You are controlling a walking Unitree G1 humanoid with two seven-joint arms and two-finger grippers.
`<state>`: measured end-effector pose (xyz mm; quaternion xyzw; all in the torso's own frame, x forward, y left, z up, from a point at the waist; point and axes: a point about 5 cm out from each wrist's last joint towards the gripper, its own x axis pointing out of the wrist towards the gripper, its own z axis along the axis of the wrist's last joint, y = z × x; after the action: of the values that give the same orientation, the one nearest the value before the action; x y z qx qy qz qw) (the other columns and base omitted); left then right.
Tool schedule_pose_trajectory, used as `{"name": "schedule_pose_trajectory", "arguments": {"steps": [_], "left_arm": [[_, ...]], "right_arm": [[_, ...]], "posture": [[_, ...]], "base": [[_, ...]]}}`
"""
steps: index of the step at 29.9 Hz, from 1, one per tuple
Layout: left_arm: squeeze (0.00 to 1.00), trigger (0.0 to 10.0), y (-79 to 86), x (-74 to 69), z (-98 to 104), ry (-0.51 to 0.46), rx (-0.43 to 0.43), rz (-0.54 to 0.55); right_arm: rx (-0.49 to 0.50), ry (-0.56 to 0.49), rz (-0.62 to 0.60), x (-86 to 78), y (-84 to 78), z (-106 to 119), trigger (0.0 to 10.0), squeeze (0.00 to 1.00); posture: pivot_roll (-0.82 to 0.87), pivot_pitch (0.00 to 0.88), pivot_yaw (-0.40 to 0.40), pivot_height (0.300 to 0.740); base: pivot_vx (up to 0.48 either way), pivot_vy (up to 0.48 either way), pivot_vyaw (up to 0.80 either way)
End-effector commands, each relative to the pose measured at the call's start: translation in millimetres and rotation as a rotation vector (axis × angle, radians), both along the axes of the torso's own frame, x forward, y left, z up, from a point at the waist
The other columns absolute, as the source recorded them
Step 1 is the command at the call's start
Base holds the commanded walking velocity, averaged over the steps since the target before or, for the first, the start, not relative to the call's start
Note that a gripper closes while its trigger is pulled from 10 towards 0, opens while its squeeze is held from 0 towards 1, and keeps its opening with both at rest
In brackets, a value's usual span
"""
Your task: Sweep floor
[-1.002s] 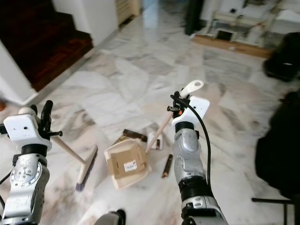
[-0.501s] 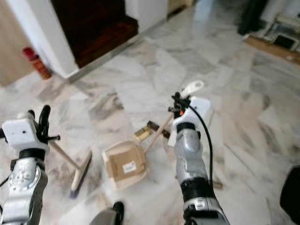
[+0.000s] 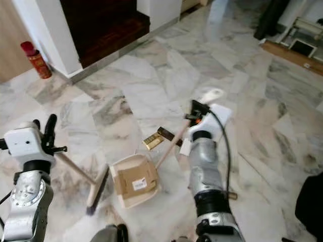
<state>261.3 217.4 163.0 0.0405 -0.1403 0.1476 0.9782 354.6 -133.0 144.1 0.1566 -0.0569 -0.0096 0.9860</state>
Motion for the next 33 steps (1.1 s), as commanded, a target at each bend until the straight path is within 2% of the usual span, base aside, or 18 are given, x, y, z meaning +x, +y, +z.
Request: {"name": "schedule_pose_trajectory", "arguments": {"steps": [1,25,27,29,33], "left_arm": [[0.0,10.0,-0.2,-2.6,7.1,-0.022,0.025,0.017],[0.0,10.0,5.0,-3.7,6.0,-0.005,0.03,0.042],[0.0,10.0,4.8,-4.4,4.4,0.0,0.029,0.044],[0.0,10.0,4.6,-4.7,3.6,0.003,0.03,0.045],[0.0,10.0,5.4,-3.8,5.3,-0.002,0.029,0.047]], "right_arm": [[0.041,-0.034,-0.004,0.6,-2.5,9.2,10.0,0.0],[0.006,-0.053,0.025,1.6,1.1,15.5,10.0,0.0],[0.006,-0.054,0.031,1.3,2.0,15.5,10.0,0.0],[0.05,-0.051,0.032,1.6,2.5,15.2,10.0,0.0],[0.035,-0.057,0.035,2.6,2.0,16.8,10.0,0.0]], "posture": [[0.08,0.223,-0.044,0.74],[0.08,0.237,-0.044,0.74],[0.08,0.236,-0.046,0.74],[0.08,0.236,-0.046,0.74],[0.08,0.239,-0.046,0.74]], "base": [[0.0,0.405,0.0],[0.0,0.445,0.0],[0.0,0.448,0.0],[0.0,0.446,0.0],[0.0,0.444,0.0]]}}
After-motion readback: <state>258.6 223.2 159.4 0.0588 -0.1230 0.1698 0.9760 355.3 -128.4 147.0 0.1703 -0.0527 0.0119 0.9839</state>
